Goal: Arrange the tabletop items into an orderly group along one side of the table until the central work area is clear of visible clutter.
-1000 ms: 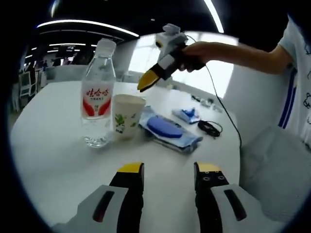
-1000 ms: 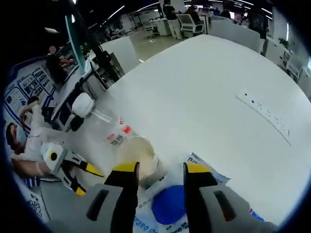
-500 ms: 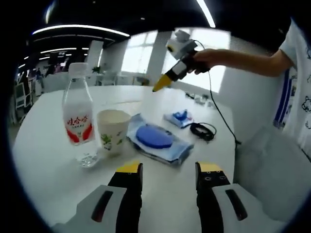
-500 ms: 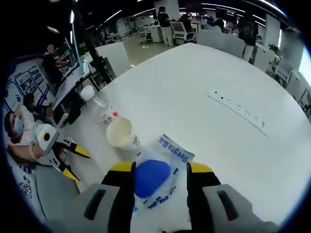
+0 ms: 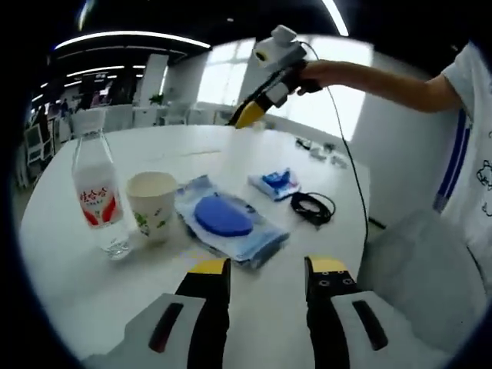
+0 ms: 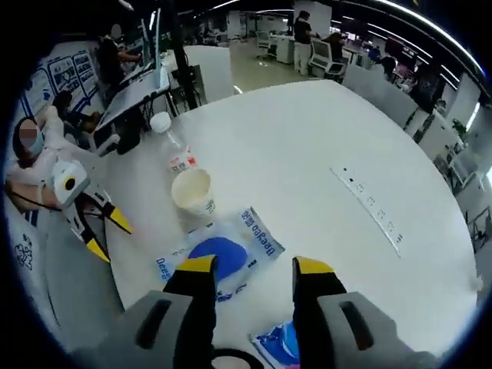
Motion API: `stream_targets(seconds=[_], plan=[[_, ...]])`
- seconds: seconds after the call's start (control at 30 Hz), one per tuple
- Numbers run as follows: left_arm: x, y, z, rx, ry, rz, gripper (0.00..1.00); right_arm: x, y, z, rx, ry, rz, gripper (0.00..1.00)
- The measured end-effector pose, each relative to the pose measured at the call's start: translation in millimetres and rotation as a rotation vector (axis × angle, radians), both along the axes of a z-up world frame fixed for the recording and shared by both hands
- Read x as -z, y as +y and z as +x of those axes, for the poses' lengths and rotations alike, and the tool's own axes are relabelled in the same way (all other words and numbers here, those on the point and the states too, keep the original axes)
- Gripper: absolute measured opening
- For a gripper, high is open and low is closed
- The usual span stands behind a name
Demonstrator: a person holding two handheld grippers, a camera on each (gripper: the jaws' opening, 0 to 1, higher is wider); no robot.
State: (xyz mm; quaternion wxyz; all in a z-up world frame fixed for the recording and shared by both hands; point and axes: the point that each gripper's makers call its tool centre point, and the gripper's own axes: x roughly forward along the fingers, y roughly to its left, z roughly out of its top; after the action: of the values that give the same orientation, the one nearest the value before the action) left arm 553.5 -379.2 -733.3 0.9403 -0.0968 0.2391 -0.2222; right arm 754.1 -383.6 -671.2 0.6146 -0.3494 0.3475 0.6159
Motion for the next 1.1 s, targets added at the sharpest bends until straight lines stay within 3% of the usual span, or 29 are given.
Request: stream_targets(seconds=[0.17,0.23,0.3,0.37,0.4,0.5,0.6,0.7,0.8,1.1], plan=[[4.6,-13.0,0.3,0.029,0.02,-0.018,0.34,16.3,6.6,3.5,-0.022,0.033,-0.015,0.3],[8.7,-11.8,0.0,0.043,0.041,0.002,0.32,21.2,13.0,4.0,-0.042,0.055,-0.012,0.3],[8.0,-10.3,1.5,0.023,0.054,-0.025,0.31,27.2,18.2,3.1,-0.053,0.074,-0.017,0.29],[5.0,-14.1,1.1,0.026,0.058,-0.041,0.31,33.0,24.2,2.5,-0.077,0.074,-0.017,0.29],[5.7,-13.9,1.3,0.03,0.052,-0.004,0.31,35.5,26.1,3.7,-0.082,0.07,-0.019,0.29],[7.5,-20.0,2.0,0.021,0.081,-0.059,0.31,44.1,36.6,6.2,-0.088,0.084,-0.01,0.27],[15.0,-22.9,2.1,0.026,0.093,-0.047,0.3,55.8,45.5,9.5,-0.097,0.083,-0.011,0.26],[21.4,-26.7,0.0,0.05,0.106,-0.013,0.3,66.6,47.0,9.9,-0.12,0.076,-0.032,0.25],[25.8,-30.0,0.1,0.051,0.131,-0.049,0.3,76.5,48.2,15.9,-0.127,0.068,-0.049,0.25],[29.5,-36.0,-1.2,0.071,0.15,-0.073,0.28,99.5,53.8,17.8,-0.134,0.118,-0.073,0.23]])
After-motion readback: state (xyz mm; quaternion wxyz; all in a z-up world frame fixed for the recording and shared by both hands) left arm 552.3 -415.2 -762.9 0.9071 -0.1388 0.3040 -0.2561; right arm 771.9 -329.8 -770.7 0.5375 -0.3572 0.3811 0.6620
